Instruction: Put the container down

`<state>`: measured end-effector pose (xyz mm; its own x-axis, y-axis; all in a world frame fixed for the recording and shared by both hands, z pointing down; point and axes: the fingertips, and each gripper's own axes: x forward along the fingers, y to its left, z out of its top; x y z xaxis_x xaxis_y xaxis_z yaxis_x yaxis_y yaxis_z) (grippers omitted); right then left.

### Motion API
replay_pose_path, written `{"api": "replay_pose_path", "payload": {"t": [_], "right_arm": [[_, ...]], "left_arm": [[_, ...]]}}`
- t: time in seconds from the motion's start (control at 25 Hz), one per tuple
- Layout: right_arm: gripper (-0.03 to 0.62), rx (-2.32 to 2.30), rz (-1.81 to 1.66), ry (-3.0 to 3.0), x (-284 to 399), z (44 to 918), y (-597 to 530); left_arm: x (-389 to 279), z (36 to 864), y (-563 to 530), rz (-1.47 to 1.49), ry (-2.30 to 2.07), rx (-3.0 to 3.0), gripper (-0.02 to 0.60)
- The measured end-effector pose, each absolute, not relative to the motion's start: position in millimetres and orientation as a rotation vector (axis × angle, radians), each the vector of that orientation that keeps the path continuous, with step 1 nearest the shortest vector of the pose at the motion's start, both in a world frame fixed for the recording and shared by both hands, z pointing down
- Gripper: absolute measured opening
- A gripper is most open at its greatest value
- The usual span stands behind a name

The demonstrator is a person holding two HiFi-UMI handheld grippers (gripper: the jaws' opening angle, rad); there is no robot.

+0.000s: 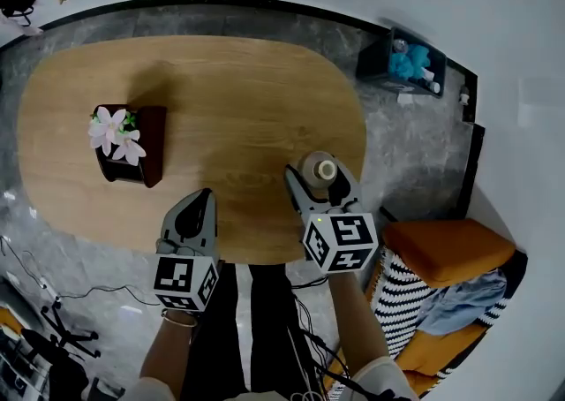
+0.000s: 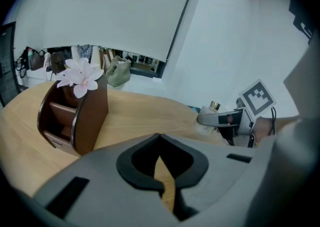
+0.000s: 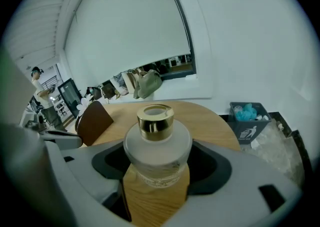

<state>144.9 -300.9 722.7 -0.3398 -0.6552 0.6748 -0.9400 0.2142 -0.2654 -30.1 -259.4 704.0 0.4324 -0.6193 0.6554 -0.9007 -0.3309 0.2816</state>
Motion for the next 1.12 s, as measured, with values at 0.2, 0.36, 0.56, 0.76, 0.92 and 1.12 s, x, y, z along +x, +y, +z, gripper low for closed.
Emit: {"api": "replay_pose_path", "payload": {"t": [0.2, 0.36, 0.56, 0.76, 0.92, 1.12], "right_arm": [[0.333, 1.455, 0.897, -2.052, 144.7, 737.5, -315.8], [0.333, 1.448, 0.892, -2.038, 146.0, 746.1, -323.6], [0.333, 1.443, 0.886, -2.023, 146.0, 753.8, -330.3], [0.333, 1.433, 0.842, -2.019, 144.6, 754.8, -336.5], [0.333, 1.408, 0.808, -2.014, 142.5, 755.4, -336.6], [0.333, 1.378, 0.792, -2.019, 142.6, 755.8, -335.5]], "left_arm": [[-29.3, 710.5, -260.3, 0.604, -1.258, 2.067, 0.008], [-25.8, 714.6, -258.7, 0.603, -1.25, 2.058, 0.008], [-22.5, 718.5, -256.4, 0.616, -1.238, 2.059, 0.008], [-22.5, 720.2, -256.2, 0.625, -1.232, 2.063, 0.008], [-24.1, 720.9, -256.4, 0.627, -1.232, 2.061, 0.008], [-23.5, 721.4, -255.2, 0.626, -1.23, 2.062, 0.008]]}}
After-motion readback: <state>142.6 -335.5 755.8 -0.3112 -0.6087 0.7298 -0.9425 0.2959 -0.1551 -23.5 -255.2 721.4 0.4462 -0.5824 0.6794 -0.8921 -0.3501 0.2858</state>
